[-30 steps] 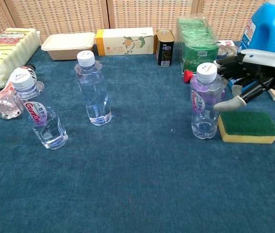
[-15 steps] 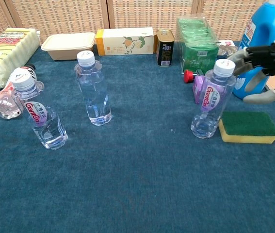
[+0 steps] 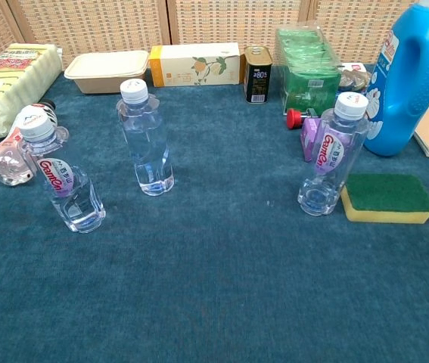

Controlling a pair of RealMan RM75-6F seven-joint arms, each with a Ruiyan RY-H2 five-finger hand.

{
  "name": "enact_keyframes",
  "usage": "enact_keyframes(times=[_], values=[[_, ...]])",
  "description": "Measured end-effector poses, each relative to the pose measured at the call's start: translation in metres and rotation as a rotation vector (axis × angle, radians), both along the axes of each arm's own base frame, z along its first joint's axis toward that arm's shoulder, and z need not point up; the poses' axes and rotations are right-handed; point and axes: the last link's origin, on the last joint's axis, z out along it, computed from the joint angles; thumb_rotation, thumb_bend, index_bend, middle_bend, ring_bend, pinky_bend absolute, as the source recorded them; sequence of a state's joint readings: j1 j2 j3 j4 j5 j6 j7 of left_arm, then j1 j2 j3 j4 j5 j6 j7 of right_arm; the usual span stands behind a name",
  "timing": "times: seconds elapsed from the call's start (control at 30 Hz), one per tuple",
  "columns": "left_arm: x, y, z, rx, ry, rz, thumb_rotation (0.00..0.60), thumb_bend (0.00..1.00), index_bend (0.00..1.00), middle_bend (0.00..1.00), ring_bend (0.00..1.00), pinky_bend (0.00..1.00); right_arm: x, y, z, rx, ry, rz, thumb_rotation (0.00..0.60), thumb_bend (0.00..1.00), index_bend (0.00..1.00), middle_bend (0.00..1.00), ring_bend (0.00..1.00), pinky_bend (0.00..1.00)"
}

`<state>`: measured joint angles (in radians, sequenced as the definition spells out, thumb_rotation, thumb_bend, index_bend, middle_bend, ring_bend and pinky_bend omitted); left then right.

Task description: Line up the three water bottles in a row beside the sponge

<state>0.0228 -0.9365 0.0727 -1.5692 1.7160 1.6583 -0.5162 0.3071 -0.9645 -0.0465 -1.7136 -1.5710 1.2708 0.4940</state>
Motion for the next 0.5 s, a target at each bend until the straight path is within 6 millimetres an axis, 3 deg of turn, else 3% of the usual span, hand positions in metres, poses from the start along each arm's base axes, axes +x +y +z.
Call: enact_keyframes(times=[0.27,0.5], values=[[-0.002,0.024,-0.008,-0.097,-0.106,-0.032,0.600,0.20,0.00,0.00,0.00,0.07,-0.028,0.043,0.013,-0.041,0.008,-0.058,0.600,0.10,0.07,0.05,0.01,0.15],[0.002,0.050,-0.011,-0.198,-0.218,-0.073,0.600,0.20,0.00,0.00,0.00,0.07,-0.033,0.061,0.011,-0.057,-0.017,-0.061,0.600,0.10,0.07,0.06,0.01,0.15]])
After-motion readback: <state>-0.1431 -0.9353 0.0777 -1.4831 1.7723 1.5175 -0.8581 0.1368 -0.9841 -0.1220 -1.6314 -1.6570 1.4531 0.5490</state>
